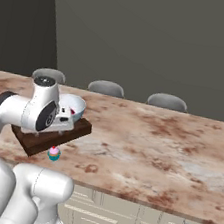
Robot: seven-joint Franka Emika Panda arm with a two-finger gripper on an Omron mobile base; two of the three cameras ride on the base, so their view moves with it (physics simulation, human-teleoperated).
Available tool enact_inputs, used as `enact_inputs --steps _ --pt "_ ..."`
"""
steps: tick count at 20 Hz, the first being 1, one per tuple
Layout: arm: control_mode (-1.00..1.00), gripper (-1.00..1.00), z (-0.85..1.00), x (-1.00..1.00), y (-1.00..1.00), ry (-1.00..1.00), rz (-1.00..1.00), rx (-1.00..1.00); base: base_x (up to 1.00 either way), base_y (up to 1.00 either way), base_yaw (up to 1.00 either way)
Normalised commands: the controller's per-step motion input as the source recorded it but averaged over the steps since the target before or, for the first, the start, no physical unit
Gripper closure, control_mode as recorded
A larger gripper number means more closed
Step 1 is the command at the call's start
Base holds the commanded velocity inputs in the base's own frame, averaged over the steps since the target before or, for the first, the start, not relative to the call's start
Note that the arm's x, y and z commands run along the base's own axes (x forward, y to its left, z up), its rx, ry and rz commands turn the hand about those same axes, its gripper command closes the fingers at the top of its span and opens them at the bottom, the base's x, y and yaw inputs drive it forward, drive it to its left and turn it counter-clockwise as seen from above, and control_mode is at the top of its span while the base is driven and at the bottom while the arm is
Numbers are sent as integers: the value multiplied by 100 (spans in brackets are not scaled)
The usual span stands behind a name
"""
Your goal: Place the bowl with donut and the cupcake onto the tray.
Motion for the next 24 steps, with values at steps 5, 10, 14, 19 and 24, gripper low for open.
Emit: enact_inputs --steps 5,10,14,19,24 --pt "-100 -100 -21 1 4 -7 1 0 0 0 0" --pt "-100 -100 -37 1 0 -5 0 0 0 0 0" --pt "-100 -100 -38 5 2 -2 0 0 0 0 0" --pt "-100 -100 -27 9 0 -4 0 0 0 0 0" --pt "-100 -100 -24 7 0 -1 0 0 0 0 0"
